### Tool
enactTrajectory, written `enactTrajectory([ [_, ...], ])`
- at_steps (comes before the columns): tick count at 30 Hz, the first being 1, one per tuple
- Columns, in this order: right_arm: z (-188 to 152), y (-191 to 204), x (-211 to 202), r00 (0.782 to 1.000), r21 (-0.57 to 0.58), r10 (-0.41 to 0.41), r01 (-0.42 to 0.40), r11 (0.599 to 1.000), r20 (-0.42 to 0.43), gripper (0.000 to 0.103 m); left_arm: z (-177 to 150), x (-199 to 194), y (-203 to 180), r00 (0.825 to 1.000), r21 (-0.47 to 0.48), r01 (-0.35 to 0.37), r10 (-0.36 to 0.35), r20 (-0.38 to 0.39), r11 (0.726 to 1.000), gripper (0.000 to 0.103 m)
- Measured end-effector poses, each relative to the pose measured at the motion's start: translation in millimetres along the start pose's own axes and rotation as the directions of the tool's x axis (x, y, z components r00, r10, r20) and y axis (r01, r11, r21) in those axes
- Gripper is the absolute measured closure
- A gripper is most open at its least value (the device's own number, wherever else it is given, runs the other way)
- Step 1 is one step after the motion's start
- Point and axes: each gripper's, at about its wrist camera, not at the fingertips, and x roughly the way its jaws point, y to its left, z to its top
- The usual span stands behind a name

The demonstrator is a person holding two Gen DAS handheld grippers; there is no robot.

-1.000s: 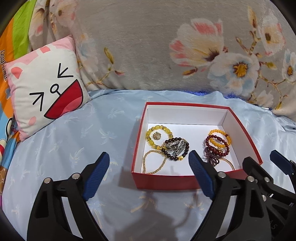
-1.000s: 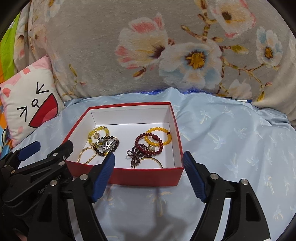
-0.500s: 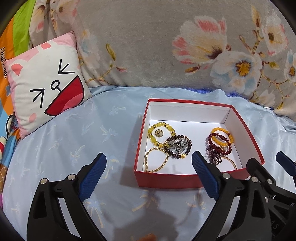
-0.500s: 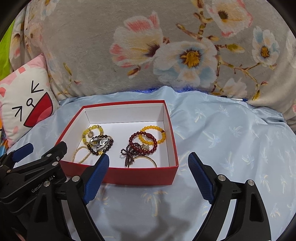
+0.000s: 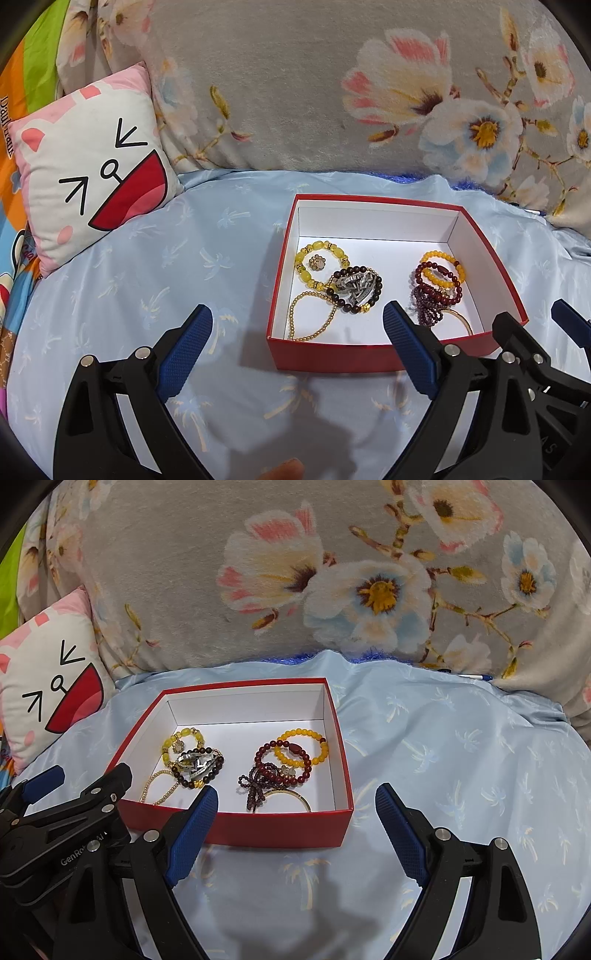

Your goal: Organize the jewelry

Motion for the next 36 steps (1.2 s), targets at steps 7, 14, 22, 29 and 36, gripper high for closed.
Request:
enactTrajectory([
  [7, -0.4, -0.4, -0.1, 1.000, 0.001, 0.001, -0.001, 1.000, 0.000, 0.019, 0.0, 0.1, -0.2, 1.000, 0.001, -0.001, 0.001, 0.000, 1.000, 0.014],
  [14, -0.6, -0.7, -0.1, 1.000, 0.000, -0.001, 0.001, 1.000, 0.000, 0.019, -1.4, 0.2, 1.2, 1.000, 0.001, -0.001, 0.001, -0.004, 1.000, 0.014],
  [22, -0.6, -1.0, 0.4, 1.000, 0.001, 0.000, 0.000, 1.000, -0.001, 0.019, -2.6, 0.6, 1.2, 1.000, 0.003, -0.002, 0.002, -0.006, 1.000, 0.014],
  [29, -1.6, -1.7, 0.1, 1.000, 0.000, -0.001, 0.001, 1.000, 0.001, 0.019, -2.9, 0.3, 2.0, 1.000, 0.001, -0.001, 0.001, -0.006, 1.000, 0.014],
  [36, -1.3, -1.4, 0.3, 1.000, 0.001, -0.001, 0.001, 1.000, 0.000, 0.019, -3.1, -0.1, 2.7, 1.000, 0.006, -0.003, 0.003, -0.009, 1.000, 0.014],
])
